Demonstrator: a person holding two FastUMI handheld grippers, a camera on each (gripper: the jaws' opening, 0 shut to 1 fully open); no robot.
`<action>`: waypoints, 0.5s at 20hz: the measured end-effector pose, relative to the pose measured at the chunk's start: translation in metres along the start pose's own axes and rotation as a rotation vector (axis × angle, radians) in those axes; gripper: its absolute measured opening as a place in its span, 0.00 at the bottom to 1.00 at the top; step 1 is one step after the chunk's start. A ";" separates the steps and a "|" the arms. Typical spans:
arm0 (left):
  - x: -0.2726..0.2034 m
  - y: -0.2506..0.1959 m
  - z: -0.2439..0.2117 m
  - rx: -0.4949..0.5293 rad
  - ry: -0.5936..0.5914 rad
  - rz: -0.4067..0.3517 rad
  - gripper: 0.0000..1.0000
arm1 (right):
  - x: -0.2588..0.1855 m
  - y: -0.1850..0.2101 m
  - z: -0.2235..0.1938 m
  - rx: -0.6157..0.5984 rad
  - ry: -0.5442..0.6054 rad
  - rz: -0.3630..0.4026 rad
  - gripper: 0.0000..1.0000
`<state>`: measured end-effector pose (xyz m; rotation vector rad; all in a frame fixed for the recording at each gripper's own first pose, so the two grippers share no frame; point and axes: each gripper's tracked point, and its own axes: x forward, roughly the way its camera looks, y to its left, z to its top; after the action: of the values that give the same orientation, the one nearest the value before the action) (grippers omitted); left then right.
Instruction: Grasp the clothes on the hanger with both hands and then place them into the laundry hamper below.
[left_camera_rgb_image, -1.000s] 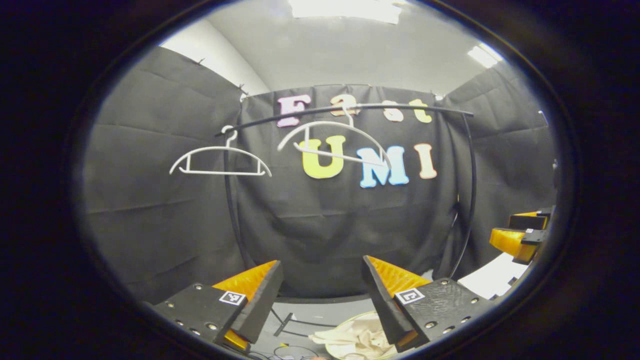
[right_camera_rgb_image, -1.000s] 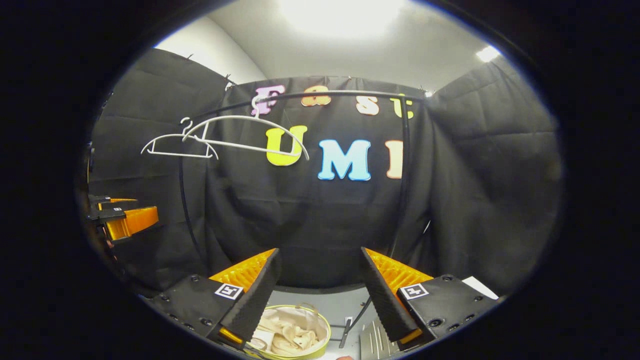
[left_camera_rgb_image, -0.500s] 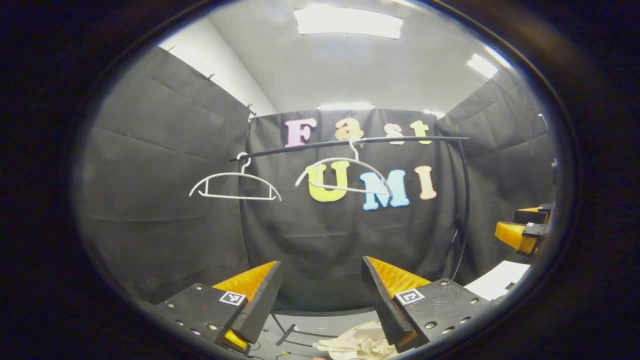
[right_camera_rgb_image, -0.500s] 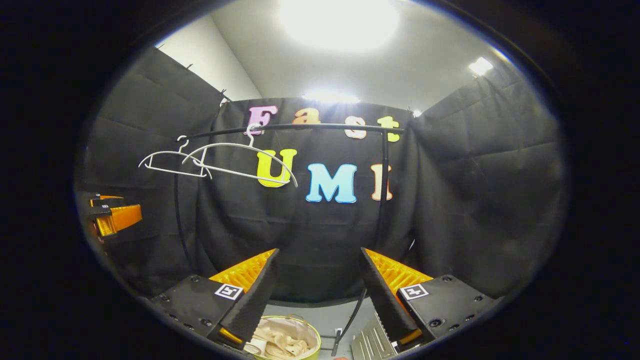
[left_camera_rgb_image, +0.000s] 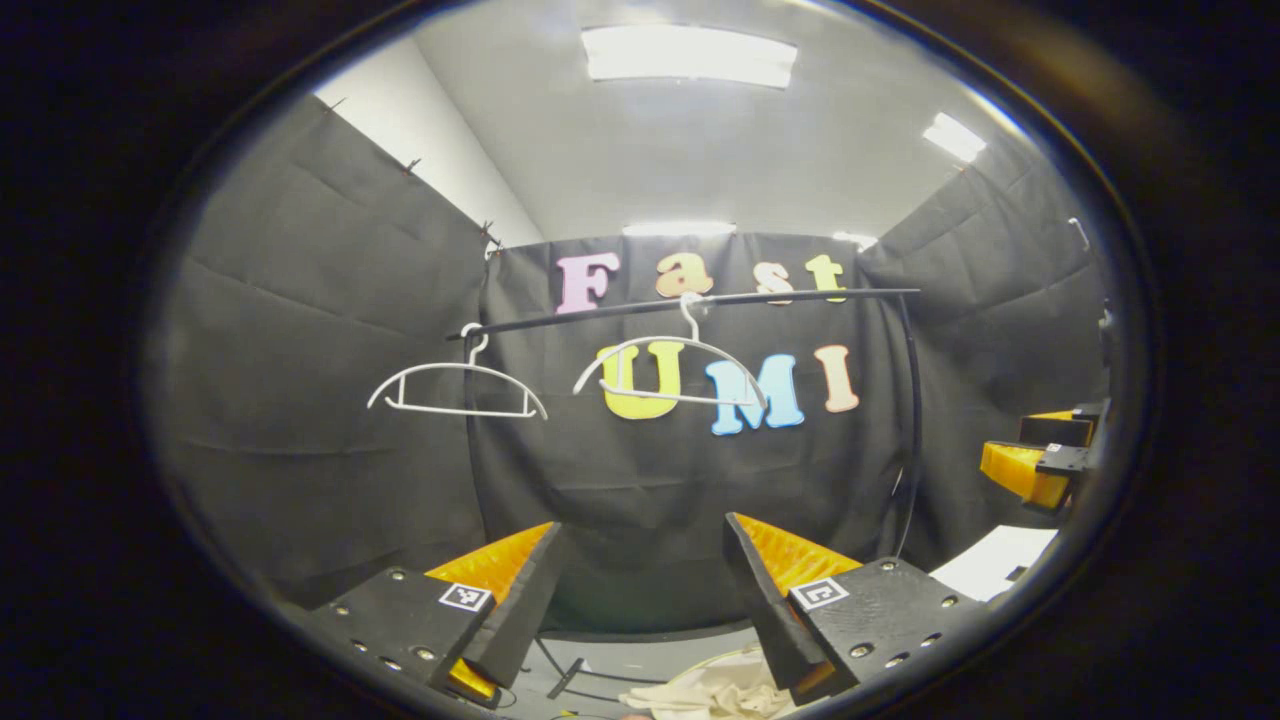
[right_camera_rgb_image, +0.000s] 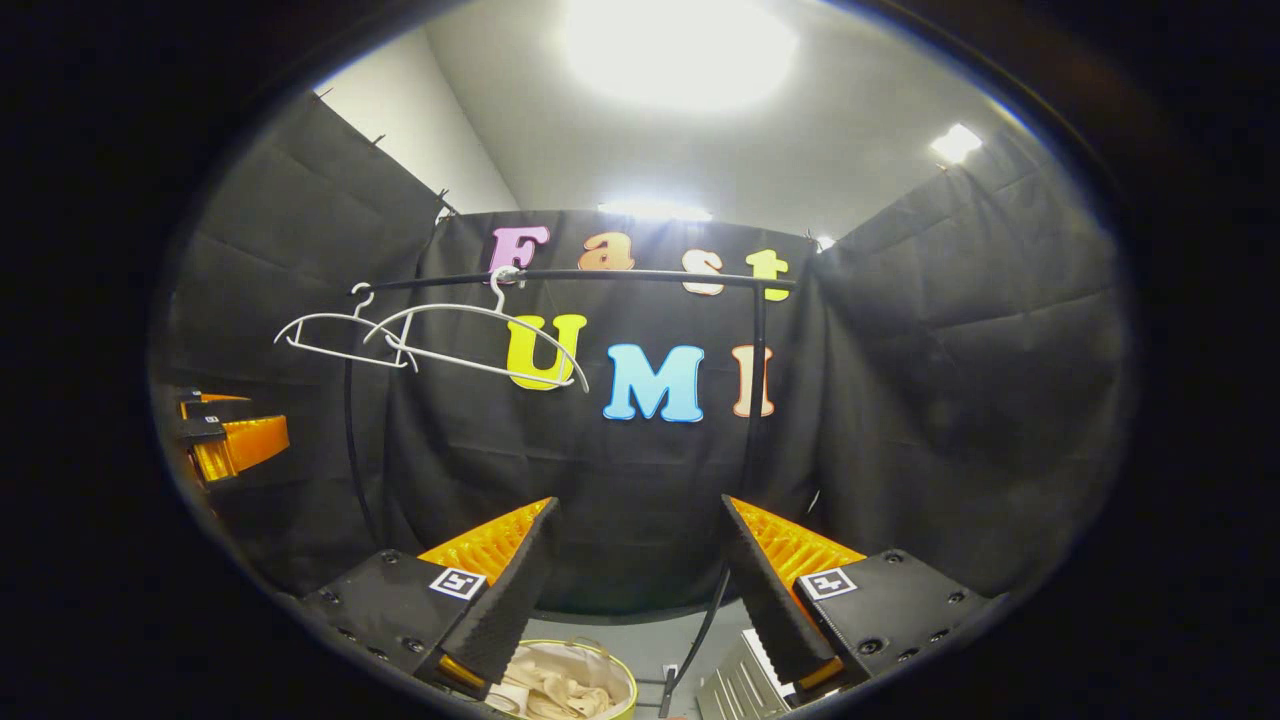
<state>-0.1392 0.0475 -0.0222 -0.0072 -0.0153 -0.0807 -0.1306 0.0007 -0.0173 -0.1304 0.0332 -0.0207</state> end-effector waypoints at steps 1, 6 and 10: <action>0.000 0.001 -0.001 -0.004 -0.002 0.002 0.92 | 0.000 0.000 0.000 0.001 0.002 -0.001 0.98; 0.000 0.004 -0.013 0.000 0.018 0.008 0.93 | 0.001 -0.001 -0.003 0.011 0.012 -0.005 0.98; -0.001 0.004 -0.008 0.012 -0.004 0.013 0.93 | 0.001 -0.005 0.001 0.019 -0.003 -0.017 0.96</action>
<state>-0.1396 0.0519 -0.0305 0.0048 -0.0199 -0.0676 -0.1295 -0.0039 -0.0157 -0.1116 0.0291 -0.0379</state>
